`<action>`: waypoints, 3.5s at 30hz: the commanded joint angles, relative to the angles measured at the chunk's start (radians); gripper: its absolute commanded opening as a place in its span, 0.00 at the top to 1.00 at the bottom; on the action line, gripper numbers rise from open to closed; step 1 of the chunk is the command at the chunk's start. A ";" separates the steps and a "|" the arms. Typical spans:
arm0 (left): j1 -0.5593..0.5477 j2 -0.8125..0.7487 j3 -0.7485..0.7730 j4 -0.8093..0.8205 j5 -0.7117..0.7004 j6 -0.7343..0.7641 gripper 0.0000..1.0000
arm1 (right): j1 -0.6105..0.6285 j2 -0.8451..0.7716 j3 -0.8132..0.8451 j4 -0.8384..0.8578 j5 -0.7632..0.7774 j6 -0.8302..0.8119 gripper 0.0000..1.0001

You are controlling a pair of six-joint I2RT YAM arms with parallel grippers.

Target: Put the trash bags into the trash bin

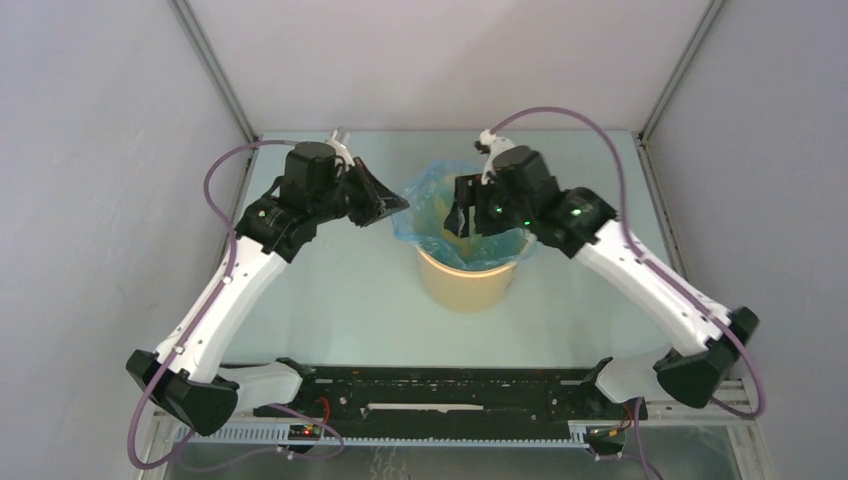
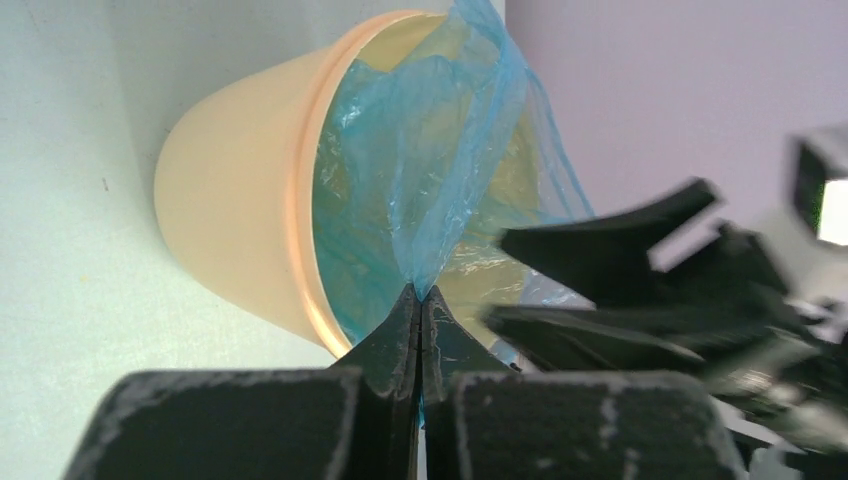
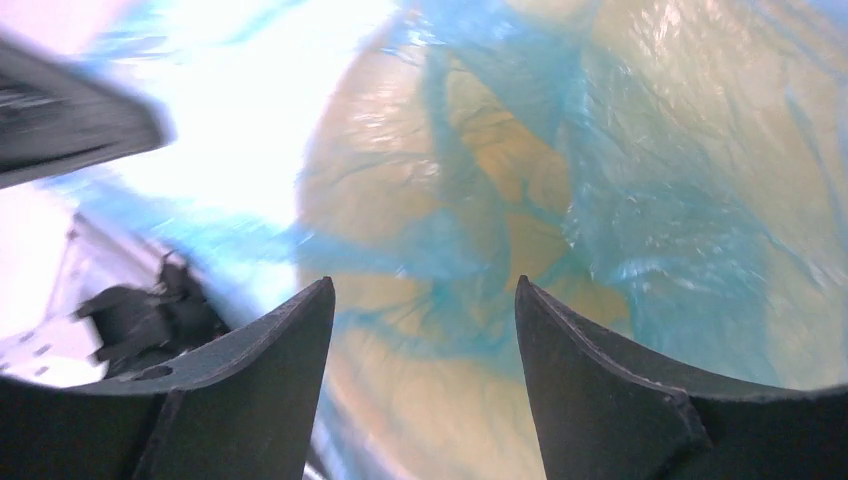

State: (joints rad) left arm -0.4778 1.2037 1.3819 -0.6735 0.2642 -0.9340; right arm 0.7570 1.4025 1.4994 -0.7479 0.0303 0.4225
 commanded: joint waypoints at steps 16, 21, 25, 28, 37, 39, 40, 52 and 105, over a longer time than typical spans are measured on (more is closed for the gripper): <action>0.047 -0.016 0.047 -0.044 0.017 0.062 0.96 | -0.459 0.099 0.338 -0.317 -0.353 -0.196 0.19; 0.052 -0.006 0.046 -0.052 0.002 0.064 0.96 | -0.474 0.141 0.305 -0.264 -0.398 -0.184 0.32; 0.057 -0.003 0.046 -0.052 -0.003 0.065 0.94 | -0.475 0.191 0.325 -0.264 -0.411 -0.184 0.41; 0.059 0.000 0.050 -0.053 -0.007 0.074 0.91 | -0.480 0.207 0.321 -0.257 -0.411 -0.180 0.41; 0.074 0.027 0.052 -0.055 -0.021 0.091 0.91 | -0.501 0.222 0.306 -0.221 -0.430 -0.151 0.79; 0.087 0.039 0.058 -0.054 -0.030 0.093 0.96 | -0.517 0.218 0.296 -0.212 -0.432 -0.133 0.92; 0.095 0.047 0.061 -0.055 -0.031 0.094 0.99 | -0.532 0.215 0.289 -0.210 -0.439 -0.120 0.97; 0.140 0.225 0.169 -0.053 -0.010 0.138 1.00 | -0.656 0.273 0.259 -0.172 -0.585 -0.058 1.00; 0.148 -0.051 -0.175 -0.028 0.114 0.081 0.15 | -0.742 -0.099 -0.071 -0.312 -0.406 -0.138 0.50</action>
State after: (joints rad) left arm -0.3447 1.2083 1.2072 -0.7055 0.4133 -0.8249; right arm 0.0261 1.3769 1.4002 -1.0027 -0.4171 0.2836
